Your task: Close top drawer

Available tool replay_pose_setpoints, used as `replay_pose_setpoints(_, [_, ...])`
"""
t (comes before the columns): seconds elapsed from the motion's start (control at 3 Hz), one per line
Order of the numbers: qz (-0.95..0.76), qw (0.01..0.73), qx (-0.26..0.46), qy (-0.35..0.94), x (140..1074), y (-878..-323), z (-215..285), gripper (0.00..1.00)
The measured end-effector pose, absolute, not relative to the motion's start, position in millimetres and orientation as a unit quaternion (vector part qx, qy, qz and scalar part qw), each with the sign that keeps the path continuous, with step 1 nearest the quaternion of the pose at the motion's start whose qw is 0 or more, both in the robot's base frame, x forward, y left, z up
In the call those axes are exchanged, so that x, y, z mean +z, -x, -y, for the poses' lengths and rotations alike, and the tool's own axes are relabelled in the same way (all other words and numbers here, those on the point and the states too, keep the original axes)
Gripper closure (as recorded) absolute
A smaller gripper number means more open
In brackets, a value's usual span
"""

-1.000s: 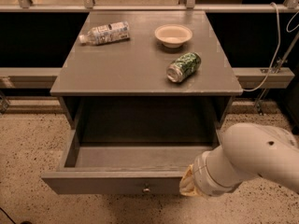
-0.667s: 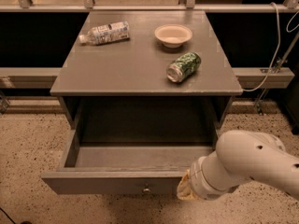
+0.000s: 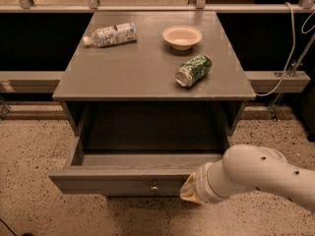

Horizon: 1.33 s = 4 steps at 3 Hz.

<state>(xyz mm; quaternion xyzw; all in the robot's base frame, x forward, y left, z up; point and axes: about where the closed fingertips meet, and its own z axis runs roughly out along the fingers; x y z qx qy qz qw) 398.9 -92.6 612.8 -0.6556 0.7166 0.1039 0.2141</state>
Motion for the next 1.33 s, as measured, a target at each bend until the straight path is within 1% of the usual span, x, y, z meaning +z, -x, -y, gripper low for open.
replay_pose_setpoints(0.33, [-0.722,0.266,0.088,0.633,618,-443,90,1.0])
replay_pose_setpoints(0.67, [-0.72,0.3,0.083,0.62,627,-473,88,1.0])
replay_pose_setpoints(1.0, [-0.72,0.3,0.083,0.621,627,-474,88,1.0])
replay_pose_setpoints(1.33, [-0.719,0.32,0.089,0.611,620,-495,84,1.0])
